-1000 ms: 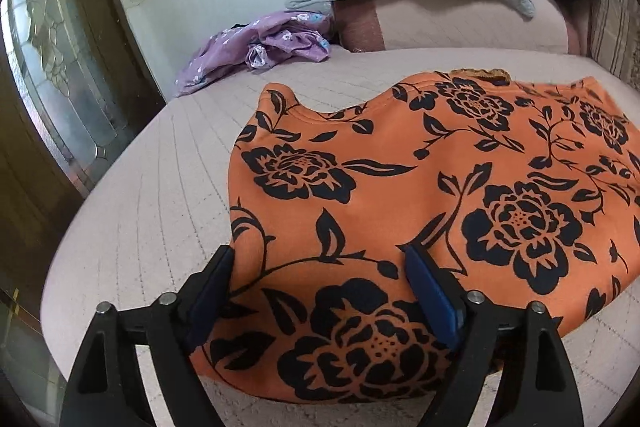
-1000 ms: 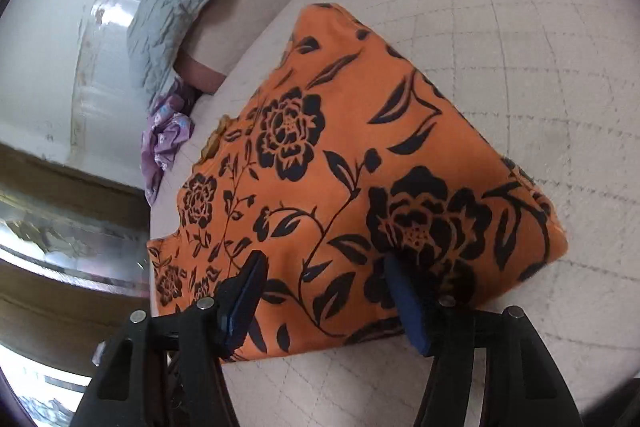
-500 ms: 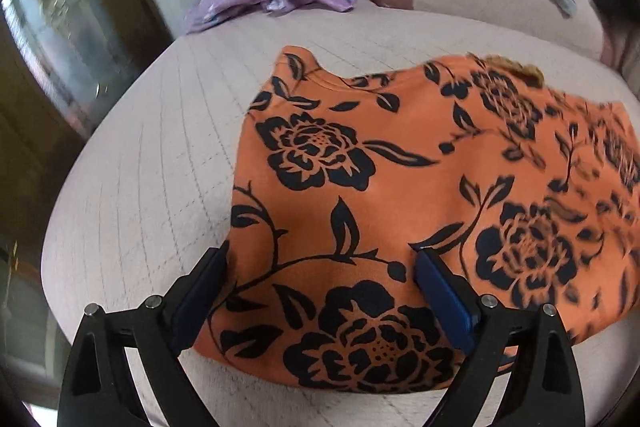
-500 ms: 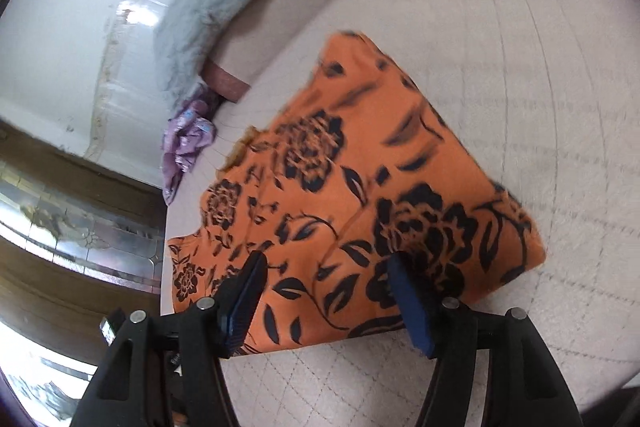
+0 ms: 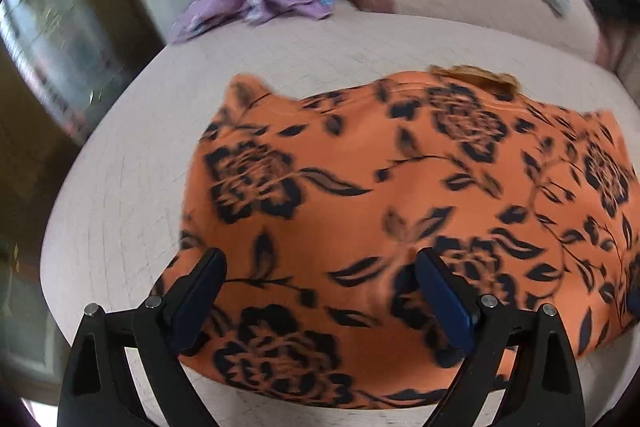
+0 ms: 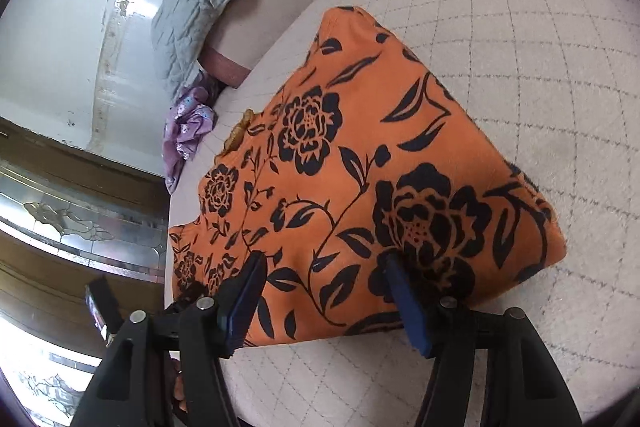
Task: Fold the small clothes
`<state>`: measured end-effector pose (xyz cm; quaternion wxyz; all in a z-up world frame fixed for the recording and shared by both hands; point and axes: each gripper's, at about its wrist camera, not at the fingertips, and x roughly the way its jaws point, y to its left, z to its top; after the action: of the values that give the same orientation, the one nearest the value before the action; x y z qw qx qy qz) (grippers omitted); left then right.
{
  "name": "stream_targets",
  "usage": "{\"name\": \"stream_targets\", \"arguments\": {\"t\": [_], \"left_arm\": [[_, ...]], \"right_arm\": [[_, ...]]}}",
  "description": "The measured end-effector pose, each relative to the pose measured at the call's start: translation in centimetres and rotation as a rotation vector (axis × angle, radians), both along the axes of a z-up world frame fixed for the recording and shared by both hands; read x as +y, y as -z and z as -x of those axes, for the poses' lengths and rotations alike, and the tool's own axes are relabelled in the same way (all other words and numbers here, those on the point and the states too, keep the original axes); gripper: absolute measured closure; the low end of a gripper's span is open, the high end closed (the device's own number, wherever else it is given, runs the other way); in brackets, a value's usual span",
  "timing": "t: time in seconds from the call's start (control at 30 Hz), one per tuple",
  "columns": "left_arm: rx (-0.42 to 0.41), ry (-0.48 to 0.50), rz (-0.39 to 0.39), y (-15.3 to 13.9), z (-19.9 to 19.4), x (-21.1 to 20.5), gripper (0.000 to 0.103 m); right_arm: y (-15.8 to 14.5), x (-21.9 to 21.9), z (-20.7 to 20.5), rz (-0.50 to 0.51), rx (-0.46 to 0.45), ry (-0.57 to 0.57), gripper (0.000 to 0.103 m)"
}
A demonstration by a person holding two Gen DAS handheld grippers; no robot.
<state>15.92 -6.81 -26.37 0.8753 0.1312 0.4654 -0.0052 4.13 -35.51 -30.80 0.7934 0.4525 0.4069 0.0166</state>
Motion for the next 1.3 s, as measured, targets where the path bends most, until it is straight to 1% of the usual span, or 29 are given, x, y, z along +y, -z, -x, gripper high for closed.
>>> {"name": "stream_targets", "arguments": {"t": [0.13,0.27,0.33,0.43,0.47,0.5,0.53,0.57,0.63,0.73,0.83,0.93,1.13,1.2,1.3], "left_arm": [[-0.058,0.072,-0.011,-1.3,0.9,-3.0,0.008],[-0.054,0.08,-0.008,-1.2,0.7,-4.9,0.008],[-0.027,0.075,-0.019,-0.3,0.7,-5.6,0.008],[0.097,0.082,-0.107,3.3,-0.5,-6.0,0.007],[0.069,0.079,-0.096,3.1,-0.3,-5.9,0.005],[0.06,0.075,-0.087,2.9,-0.2,-5.7,0.005],[0.082,0.072,-0.083,2.8,-0.4,-5.6,0.005],[0.113,0.073,-0.073,2.7,-0.5,-5.4,0.005],[0.13,0.082,-0.074,2.1,-0.4,-5.1,0.005],[0.102,0.092,-0.08,0.8,0.4,-4.1,0.005],[0.072,0.101,-0.051,-0.6,1.7,-2.1,0.005],[0.049,0.09,-0.034,-1.3,2.2,-0.4,0.005],[-0.01,0.056,0.015,-3.2,2.4,3.6,0.005],[-0.009,0.044,0.027,-3.5,2.3,4.3,0.005],[0.003,0.035,0.07,-3.0,2.4,5.5,0.005]], "right_arm": [[-0.7,-1.0,0.8,-0.003,-0.036,0.024,0.037],[-1.3,-2.8,2.1,-0.024,-0.071,0.083,0.037],[-1.6,-3.7,2.9,-0.05,-0.094,0.113,0.036],[-1.9,-4.5,3.6,-0.062,-0.113,0.141,0.036],[-2.0,-4.6,3.8,-0.065,-0.115,0.145,0.036],[-2.1,-4.7,4.0,-0.067,-0.117,0.148,0.036],[-2.1,-4.7,4.2,-0.069,-0.119,0.151,0.036],[-2.2,-4.8,4.5,-0.07,-0.122,0.153,0.036],[-2.5,-4.8,5.2,-0.07,-0.135,0.151,0.036],[-2.9,-4.6,6.0,-0.074,-0.148,0.155,0.036],[-3.1,-4.2,6.7,-0.091,-0.162,0.159,0.034],[-3.2,-3.3,7.0,-0.086,-0.166,0.148,0.031],[-2.2,-0.6,7.3,-0.083,-0.12,0.08,0.031],[-1.5,0.1,7.8,-0.099,-0.102,0.07,0.031],[-0.7,0.3,8.5,-0.129,-0.084,0.084,0.031]]}}
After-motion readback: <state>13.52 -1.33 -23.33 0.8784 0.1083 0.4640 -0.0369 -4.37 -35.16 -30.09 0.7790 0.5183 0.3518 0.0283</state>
